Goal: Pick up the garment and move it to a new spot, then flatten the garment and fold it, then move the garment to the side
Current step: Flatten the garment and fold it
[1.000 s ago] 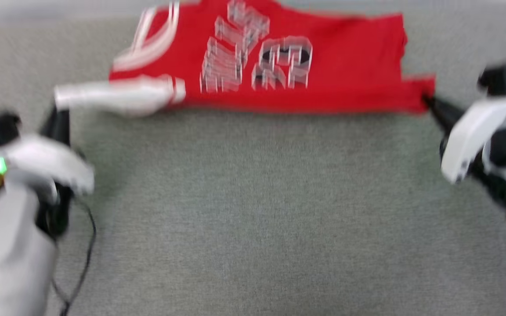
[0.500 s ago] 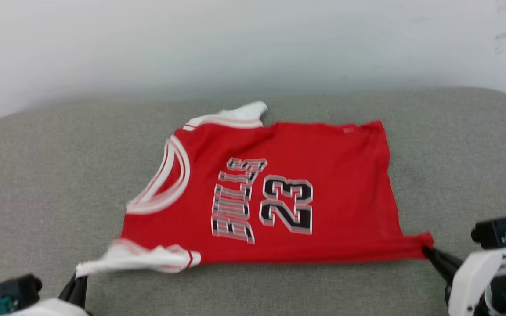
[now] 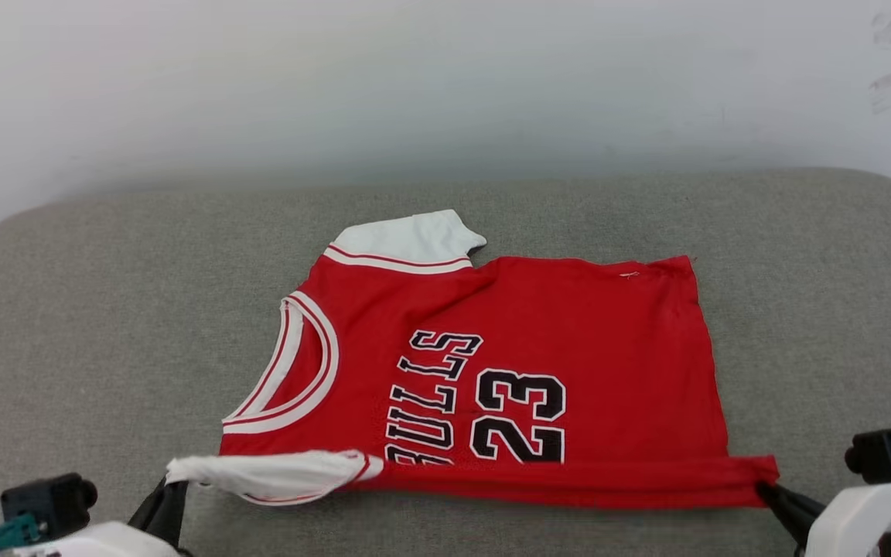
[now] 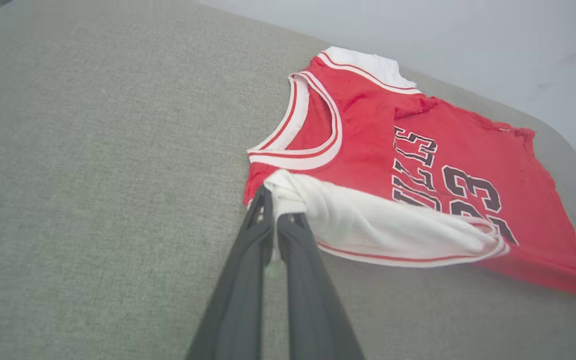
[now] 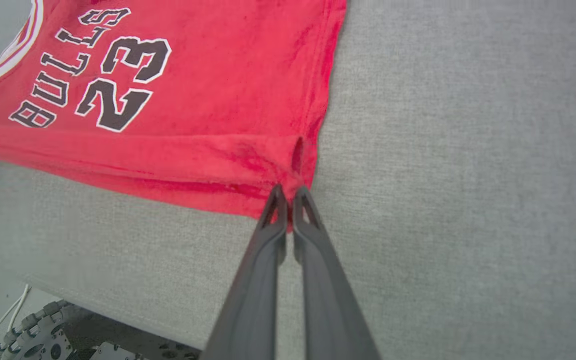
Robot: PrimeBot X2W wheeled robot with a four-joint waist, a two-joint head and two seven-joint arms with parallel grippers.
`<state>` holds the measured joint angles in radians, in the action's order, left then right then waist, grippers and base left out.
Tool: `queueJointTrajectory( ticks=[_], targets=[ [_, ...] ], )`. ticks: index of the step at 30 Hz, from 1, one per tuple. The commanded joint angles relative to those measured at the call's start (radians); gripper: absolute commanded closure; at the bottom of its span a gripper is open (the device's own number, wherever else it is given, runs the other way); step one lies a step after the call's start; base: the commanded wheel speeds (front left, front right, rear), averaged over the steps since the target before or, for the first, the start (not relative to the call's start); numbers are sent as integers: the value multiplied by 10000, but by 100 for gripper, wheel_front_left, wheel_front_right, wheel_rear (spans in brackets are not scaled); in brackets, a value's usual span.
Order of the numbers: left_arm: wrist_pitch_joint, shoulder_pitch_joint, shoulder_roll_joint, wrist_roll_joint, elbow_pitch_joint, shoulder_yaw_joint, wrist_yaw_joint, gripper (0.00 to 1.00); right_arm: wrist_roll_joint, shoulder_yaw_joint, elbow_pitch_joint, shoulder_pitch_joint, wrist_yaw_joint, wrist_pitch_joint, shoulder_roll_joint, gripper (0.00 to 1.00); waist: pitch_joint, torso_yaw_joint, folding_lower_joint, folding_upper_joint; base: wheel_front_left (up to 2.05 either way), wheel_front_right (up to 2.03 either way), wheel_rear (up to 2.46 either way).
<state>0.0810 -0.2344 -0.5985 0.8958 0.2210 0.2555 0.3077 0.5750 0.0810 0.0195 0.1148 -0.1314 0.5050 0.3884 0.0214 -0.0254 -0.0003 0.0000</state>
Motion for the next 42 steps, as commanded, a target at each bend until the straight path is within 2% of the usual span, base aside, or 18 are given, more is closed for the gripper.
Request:
queueJointTrajectory(
  ticks=[1, 5, 10, 21, 22, 23, 24, 25, 29, 33, 38, 42],
  targets=[
    [3, 477, 50, -58, -95, 30, -82, 100, -78, -73, -81, -400, 14, 92, -112, 100, 208, 17, 3, 0, 0, 0, 0],
    [-19, 1692, 420, -120, -749, 284, -401, 100, -324, -83, 185, -1165, 11, 371, -363, 100, 648, 61, 3, 0, 0, 0, 0],
    [-96, 3154, 798, -429, -1881, 761, -885, 100, -447, 120, 778, -2127, 11, 438, -317, 100, 1238, 171, 3, 0, 0, 0, 0],
    [-249, 5140, 1421, -257, -4518, 1112, -2091, 100, -412, 881, 2309, -3820, 11, -257, -322, 100, 2507, 86, 3, 0, 0, 0, 0],
    [-195, 5250, 1472, -220, -4788, 1154, -2212, 87, -387, 960, 2487, -3890, 11, -342, -347, 88, 2567, 69, 3, 0, 0, 0, 0],
    [-163, 5378, 1545, -143, -4997, 1182, -2322, 67, -403, 1040, 2668, -3969, 11, -445, -337, 62, 2617, 56, 3, 0, 0, 0, 0],
    [-146, 5497, 1614, -85, -5219, 1206, -2435, 48, -426, 1118, 2826, -4012, 13, -562, -336, 10, 2656, 47, 3, 0, 0, 0, 0],
    [-121, 5586, 1651, -35, -5420, 1226, -2522, 0, -386, 1187, 2970, -4025, 16, -682, -358, 0, 2682, 40, 3, 0, 0, 0, 0],
    [-156, 5842, 1728, 61, -6151, 1224, -2756, 0, -270, 1409, 3200, -4061, 17, -1394, -316, 0, 2701, -40, 3, 0, 0, 0, 0],
    [-192, 5851, 1584, 168, -6516, 1102, -2889, 0, -228, 1398, 2992, -3958, 13, -2673, -317, 0, 2457, -190, 3, 0, 0, 0, 0],
    [17, 5658, 1109, 275, -6349, 945, -2937, 0, -474, 1216, 2560, -3640, 11, -4409, -465, 0, 1969, -386, 3, 0, 0, 0, 0],
    [611, 5429, 482, 370, -5845, 868, -2849, 0, -1135, 967, 2163, -3307, 11, -5513, -581, 0, 1517, -532, 3, 0, 0, 0, 0]
  ],
)
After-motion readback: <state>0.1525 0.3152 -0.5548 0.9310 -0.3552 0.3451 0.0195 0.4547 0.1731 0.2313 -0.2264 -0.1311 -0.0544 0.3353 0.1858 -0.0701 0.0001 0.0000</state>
